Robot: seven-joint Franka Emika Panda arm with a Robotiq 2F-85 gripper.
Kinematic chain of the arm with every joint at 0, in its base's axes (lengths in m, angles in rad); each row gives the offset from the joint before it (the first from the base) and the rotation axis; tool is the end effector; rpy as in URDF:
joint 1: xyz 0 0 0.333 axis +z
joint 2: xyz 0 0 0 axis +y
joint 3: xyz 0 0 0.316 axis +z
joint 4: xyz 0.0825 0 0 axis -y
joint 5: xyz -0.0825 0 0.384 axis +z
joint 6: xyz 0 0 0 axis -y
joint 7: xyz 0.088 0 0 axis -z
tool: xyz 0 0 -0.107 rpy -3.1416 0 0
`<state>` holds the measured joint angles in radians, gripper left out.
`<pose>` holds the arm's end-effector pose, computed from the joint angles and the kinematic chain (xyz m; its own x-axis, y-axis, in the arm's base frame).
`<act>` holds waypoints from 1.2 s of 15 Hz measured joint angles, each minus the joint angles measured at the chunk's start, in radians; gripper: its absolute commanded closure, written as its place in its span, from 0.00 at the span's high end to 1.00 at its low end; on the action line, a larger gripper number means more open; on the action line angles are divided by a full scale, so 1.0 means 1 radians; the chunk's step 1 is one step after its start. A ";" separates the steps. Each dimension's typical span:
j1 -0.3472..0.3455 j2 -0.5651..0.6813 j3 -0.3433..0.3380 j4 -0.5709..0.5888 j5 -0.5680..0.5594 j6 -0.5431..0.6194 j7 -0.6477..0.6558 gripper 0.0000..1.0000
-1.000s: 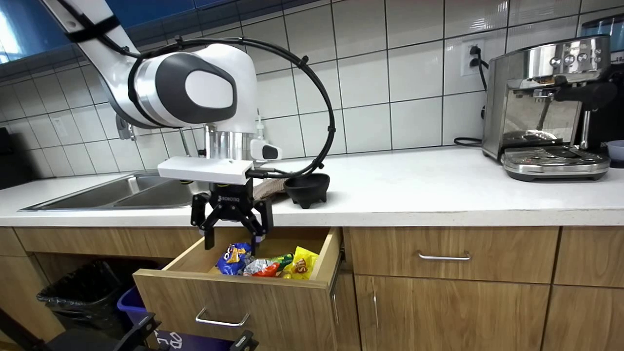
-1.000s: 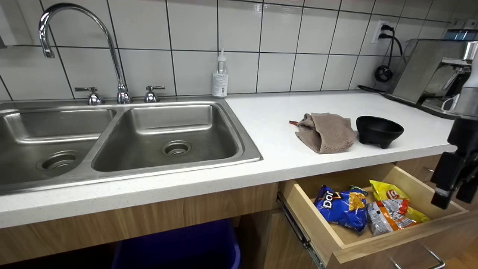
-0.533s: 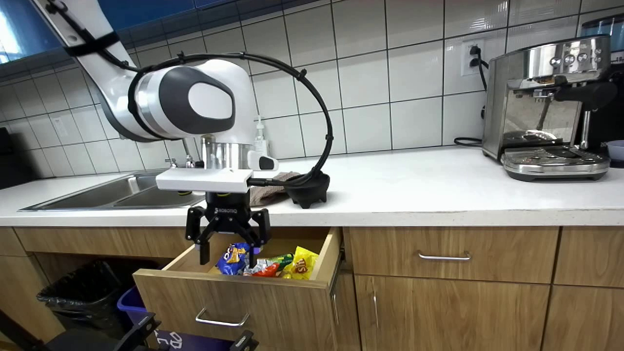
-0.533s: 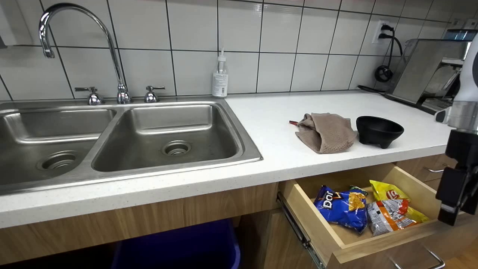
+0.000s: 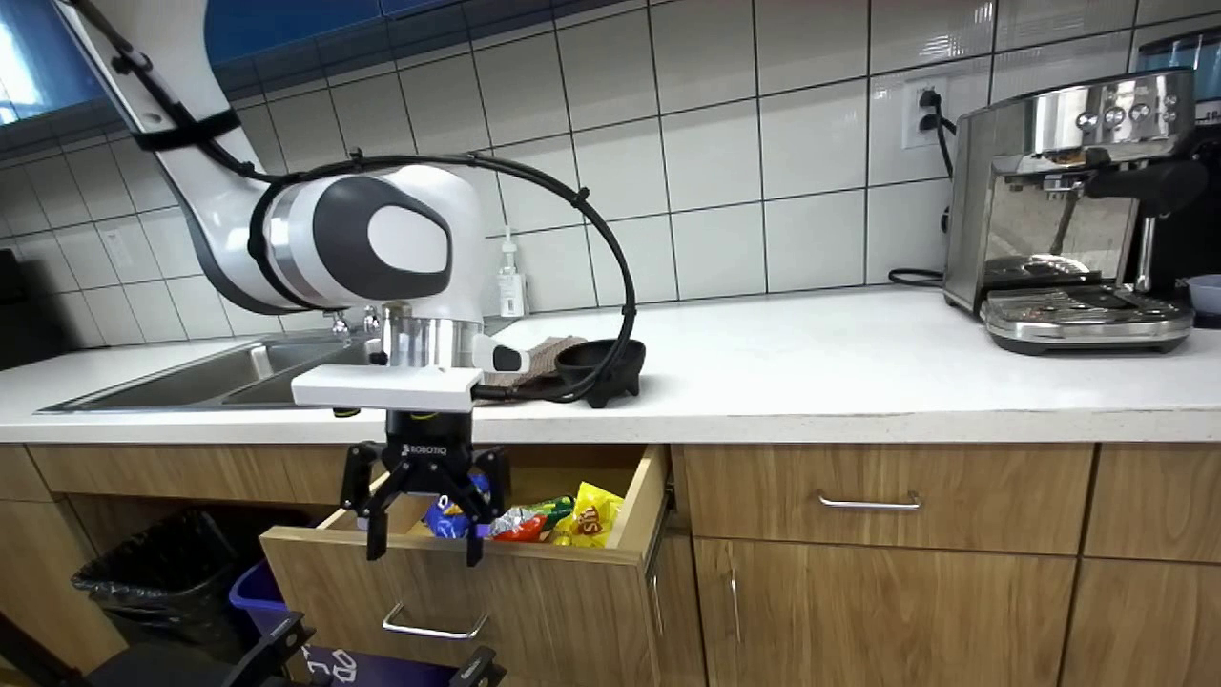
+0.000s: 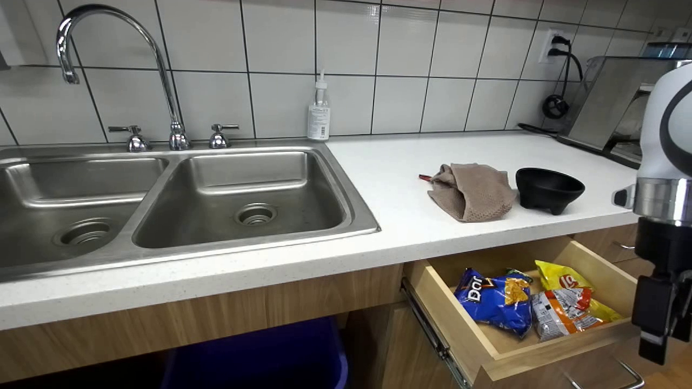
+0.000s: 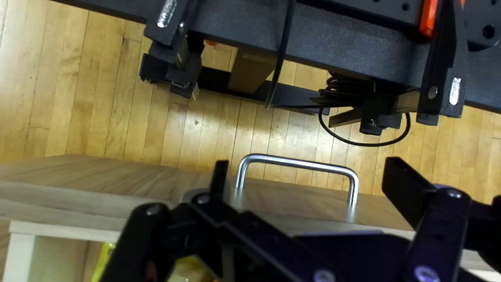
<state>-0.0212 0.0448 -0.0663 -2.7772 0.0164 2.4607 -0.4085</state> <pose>0.3387 -0.0302 0.1752 0.8949 0.3076 -0.3234 0.2753 -0.9508 -0.1424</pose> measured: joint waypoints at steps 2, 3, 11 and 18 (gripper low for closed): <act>0.000 0.028 0.006 0.000 -0.020 0.005 0.015 1.00; 0.000 0.042 0.007 0.000 -0.027 0.008 0.022 1.00; 0.019 0.114 0.019 -0.002 -0.145 0.164 0.188 1.00; 0.051 0.153 -0.001 -0.002 -0.260 0.330 0.440 1.00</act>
<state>0.0299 0.1983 -0.0673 -2.7790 -0.2435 2.7902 0.0311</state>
